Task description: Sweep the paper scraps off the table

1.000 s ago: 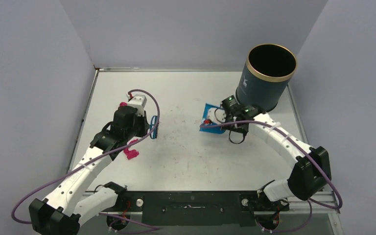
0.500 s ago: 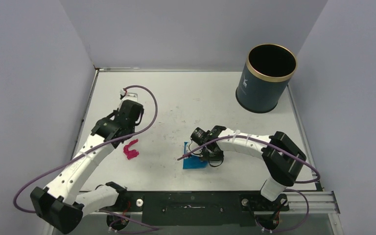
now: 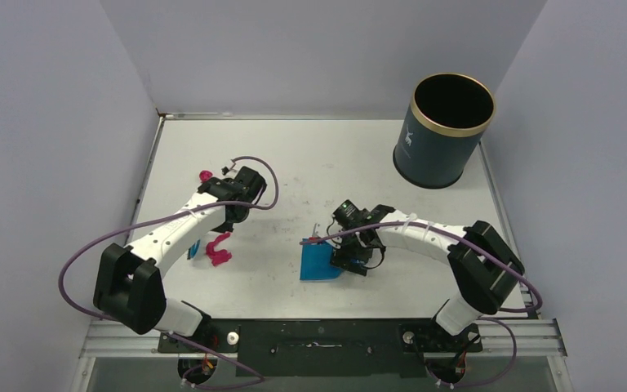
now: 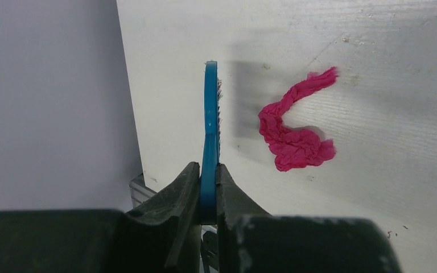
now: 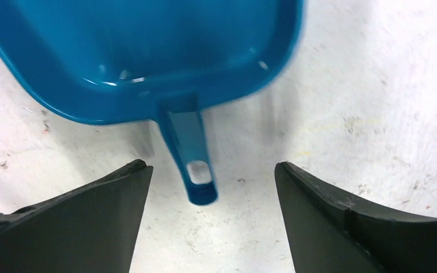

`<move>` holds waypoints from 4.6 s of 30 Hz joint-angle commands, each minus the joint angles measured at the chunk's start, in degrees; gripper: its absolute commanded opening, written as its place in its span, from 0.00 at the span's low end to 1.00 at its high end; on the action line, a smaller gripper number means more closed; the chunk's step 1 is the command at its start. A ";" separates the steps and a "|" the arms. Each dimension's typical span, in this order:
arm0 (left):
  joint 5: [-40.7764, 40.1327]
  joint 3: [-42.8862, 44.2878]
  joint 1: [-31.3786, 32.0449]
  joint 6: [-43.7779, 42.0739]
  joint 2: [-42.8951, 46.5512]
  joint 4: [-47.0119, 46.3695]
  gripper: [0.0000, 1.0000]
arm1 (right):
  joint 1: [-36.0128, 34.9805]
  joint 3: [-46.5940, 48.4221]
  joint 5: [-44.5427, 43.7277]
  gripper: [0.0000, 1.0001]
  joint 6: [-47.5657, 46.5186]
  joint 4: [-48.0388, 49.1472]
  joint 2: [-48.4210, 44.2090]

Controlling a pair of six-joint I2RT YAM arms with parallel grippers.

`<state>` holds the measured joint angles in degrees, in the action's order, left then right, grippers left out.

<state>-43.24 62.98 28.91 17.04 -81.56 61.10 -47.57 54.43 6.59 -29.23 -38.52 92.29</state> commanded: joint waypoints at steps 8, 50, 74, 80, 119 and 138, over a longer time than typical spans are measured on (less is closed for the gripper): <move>5.78 2.15 -0.16 2.34 -1.84 0.59 0.00 | 3.44 -4.28 9.01 0.46 -1.04 1.76 -3.26; 60.53 11.01 12.45 10.67 -1.27 -19.31 0.00 | -1.22 5.91 -0.45 0.05 -0.98 -16.04 0.88; 16.01 16.66 3.43 -1.53 -4.92 -3.36 0.00 | 2.41 1.08 -5.02 0.05 0.11 -21.46 -9.68; 10.61 22.54 -3.40 -5.84 -10.86 -5.89 0.00 | 3.69 -1.25 -4.32 0.05 0.37 -19.82 -10.62; 21.67 41.61 -13.05 -26.23 -40.84 -20.48 0.00 | 12.26 3.31 -6.33 0.05 1.67 -19.19 -6.96; 51.18 28.14 0.54 -10.95 -27.95 -19.08 0.00 | 15.81 4.98 -7.38 0.06 2.17 -14.94 -0.63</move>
<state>-8.14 93.86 26.20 -0.86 -110.98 41.17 -32.21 56.75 -0.03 -27.90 -55.90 89.93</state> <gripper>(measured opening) 0.088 0.239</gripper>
